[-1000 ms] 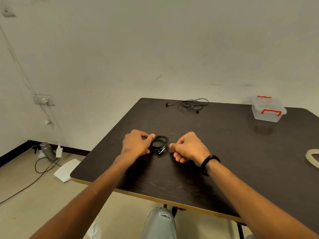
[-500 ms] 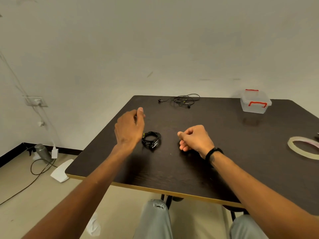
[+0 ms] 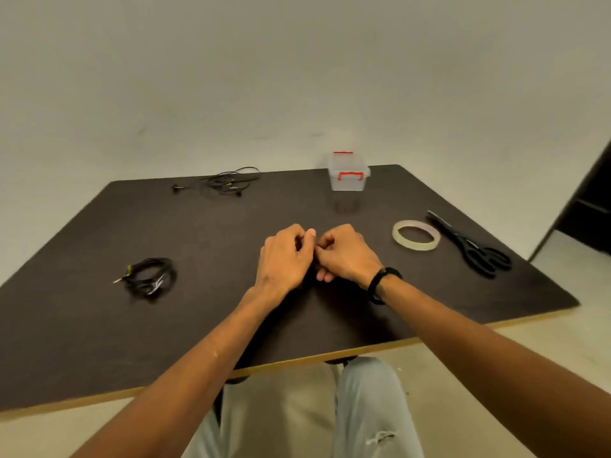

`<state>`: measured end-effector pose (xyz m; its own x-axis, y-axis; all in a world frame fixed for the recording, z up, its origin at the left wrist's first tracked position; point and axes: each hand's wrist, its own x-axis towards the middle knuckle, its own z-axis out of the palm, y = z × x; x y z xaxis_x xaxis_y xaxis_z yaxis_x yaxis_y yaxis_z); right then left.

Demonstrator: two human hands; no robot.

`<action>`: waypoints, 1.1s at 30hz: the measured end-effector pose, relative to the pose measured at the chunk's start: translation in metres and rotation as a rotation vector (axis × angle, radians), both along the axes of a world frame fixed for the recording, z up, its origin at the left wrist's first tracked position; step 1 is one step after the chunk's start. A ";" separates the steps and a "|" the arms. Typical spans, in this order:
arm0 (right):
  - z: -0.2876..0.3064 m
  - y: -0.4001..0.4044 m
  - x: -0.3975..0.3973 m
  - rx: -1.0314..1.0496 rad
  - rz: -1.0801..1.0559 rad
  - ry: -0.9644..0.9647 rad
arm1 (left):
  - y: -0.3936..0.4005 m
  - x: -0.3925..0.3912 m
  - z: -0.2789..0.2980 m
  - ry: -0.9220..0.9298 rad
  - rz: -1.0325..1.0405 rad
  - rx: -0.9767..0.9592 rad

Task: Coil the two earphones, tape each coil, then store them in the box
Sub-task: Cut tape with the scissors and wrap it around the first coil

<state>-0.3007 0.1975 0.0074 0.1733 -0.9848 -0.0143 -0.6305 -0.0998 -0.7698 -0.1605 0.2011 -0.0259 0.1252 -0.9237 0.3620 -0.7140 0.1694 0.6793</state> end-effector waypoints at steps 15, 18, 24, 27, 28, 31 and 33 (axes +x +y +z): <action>-0.025 -0.031 -0.168 -0.361 -0.157 0.508 | -0.071 -0.094 0.009 -0.374 -0.263 0.131; -0.031 -0.048 -0.154 -0.401 -0.137 0.398 | -0.079 -0.085 0.006 -0.312 -0.297 0.099; -0.029 -0.098 -0.073 -0.433 -0.043 0.049 | -0.094 -0.007 -0.002 0.020 -0.167 0.011; -0.029 -0.119 -0.031 -0.455 0.019 -0.049 | -0.098 0.034 -0.003 0.195 -0.033 -0.004; -0.030 -0.125 -0.019 -0.460 0.039 -0.061 | -0.098 0.045 -0.003 0.258 -0.004 0.014; -0.034 -0.135 0.000 -0.488 0.083 -0.036 | -0.099 0.059 -0.003 0.456 0.001 0.061; -0.038 -0.138 0.001 -0.522 0.141 0.020 | -0.100 0.059 -0.004 0.477 -0.037 0.053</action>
<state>-0.2998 0.0599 -0.0303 0.3089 -0.8292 0.4659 -0.5972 -0.5503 -0.5835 -0.1019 0.1006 -0.0304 0.2323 -0.9464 0.2246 -0.3147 0.1454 0.9380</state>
